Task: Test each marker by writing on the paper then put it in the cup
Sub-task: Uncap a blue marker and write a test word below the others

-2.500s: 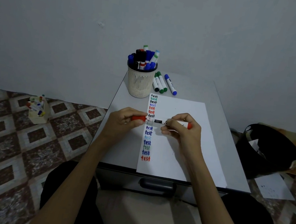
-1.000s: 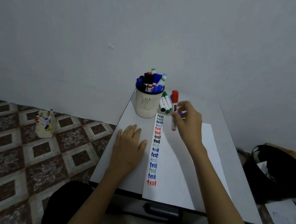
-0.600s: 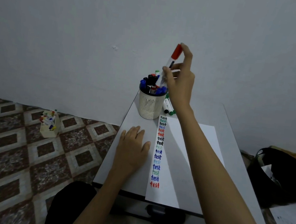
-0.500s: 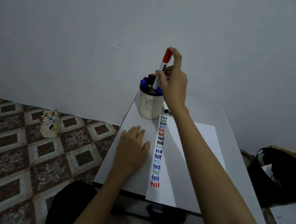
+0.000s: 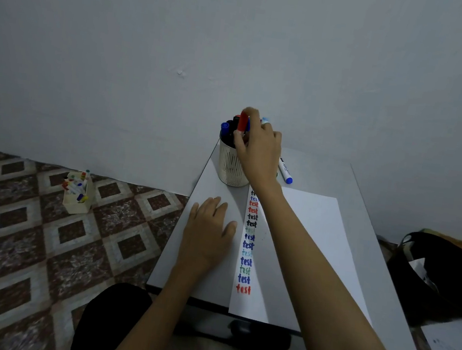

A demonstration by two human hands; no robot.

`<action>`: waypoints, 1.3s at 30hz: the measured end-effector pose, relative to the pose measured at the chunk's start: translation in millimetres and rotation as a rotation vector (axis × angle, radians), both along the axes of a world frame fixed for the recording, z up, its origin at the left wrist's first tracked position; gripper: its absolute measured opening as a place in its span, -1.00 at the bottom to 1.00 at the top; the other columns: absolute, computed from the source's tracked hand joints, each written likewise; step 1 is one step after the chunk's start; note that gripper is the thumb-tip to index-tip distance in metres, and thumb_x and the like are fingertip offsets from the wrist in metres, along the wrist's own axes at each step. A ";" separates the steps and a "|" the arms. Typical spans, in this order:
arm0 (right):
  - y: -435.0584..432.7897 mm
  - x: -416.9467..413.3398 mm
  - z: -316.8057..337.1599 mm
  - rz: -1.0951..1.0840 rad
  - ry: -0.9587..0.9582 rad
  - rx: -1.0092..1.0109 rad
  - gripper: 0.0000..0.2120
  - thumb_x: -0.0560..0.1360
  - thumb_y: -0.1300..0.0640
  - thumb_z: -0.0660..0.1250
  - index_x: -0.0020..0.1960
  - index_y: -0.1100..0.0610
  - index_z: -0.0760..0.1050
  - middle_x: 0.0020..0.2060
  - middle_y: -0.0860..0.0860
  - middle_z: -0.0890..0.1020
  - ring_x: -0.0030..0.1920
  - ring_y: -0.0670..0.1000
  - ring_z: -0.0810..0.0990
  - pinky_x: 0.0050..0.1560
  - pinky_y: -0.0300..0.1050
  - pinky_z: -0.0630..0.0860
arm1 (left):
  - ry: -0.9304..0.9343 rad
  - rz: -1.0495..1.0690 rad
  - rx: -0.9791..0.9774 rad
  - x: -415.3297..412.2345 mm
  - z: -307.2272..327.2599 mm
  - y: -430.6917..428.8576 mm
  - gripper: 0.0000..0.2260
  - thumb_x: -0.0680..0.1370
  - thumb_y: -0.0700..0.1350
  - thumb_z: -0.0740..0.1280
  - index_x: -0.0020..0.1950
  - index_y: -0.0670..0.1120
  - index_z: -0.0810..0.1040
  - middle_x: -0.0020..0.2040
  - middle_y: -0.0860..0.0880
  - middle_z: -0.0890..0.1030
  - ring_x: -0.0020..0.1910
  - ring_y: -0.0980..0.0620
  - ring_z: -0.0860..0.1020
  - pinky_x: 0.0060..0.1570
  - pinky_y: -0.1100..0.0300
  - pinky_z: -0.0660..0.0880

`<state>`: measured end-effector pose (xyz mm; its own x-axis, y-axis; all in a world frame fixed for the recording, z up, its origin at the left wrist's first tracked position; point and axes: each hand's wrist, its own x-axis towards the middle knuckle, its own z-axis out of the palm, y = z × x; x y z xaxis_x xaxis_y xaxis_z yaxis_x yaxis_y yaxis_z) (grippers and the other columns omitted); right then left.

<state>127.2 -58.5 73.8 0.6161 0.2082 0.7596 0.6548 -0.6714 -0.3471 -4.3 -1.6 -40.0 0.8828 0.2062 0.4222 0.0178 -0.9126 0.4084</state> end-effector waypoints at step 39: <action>-108.9 -35.3 -35.3 0.101 0.430 1.012 -0.84 0.55 0.12 0.33 0.01 0.23 0.49 -0.19 0.15 0.58 -0.26 0.07 0.59 -0.41 -0.22 0.51 | -0.061 -0.113 -0.239 -2.7 8.7 -1.5 -0.45 0.51 0.14 0.15 0.39 -0.16 0.35 0.35 -0.09 0.43 0.33 -0.02 0.36 0.34 0.11 0.26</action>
<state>91.9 -167.4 38.5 0.8851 -0.3243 0.3338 0.3833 0.1013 -0.9180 -7.0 -3.1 -31.3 0.8802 0.2076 0.4267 -0.1103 -0.7851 0.6095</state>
